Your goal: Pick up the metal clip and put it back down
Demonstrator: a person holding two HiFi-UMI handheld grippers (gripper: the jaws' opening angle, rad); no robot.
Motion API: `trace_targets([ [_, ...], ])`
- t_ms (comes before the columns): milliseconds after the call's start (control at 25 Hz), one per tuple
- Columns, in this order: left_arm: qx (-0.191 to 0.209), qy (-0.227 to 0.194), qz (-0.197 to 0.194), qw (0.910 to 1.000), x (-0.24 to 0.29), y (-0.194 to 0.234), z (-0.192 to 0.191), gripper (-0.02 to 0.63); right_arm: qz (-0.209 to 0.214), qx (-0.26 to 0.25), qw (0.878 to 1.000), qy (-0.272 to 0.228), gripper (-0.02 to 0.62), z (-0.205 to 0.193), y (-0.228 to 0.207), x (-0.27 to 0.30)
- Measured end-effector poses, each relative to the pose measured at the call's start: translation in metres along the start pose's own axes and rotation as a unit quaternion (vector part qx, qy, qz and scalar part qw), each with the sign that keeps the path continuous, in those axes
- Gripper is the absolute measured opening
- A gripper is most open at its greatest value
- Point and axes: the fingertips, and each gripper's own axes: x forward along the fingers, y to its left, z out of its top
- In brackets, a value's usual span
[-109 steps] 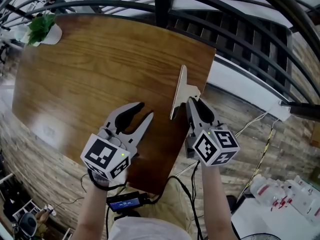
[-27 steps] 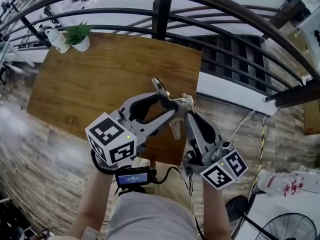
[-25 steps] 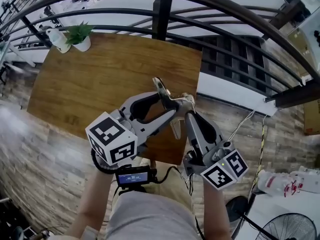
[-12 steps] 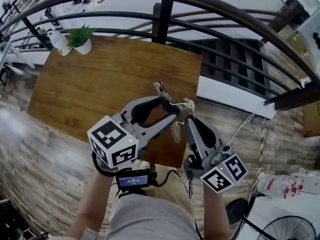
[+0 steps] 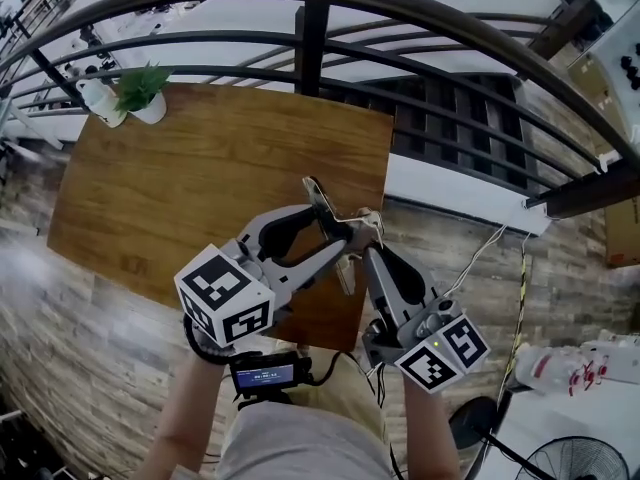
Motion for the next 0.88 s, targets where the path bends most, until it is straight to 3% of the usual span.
trace_targets([
  [880, -0.028, 0.054, 0.02, 0.998, 0.119, 0.068, -0.039, 0.225, -0.024, 0.048, 0.998, 0.036, 0.026, -0.009, -0.138, 0.035],
])
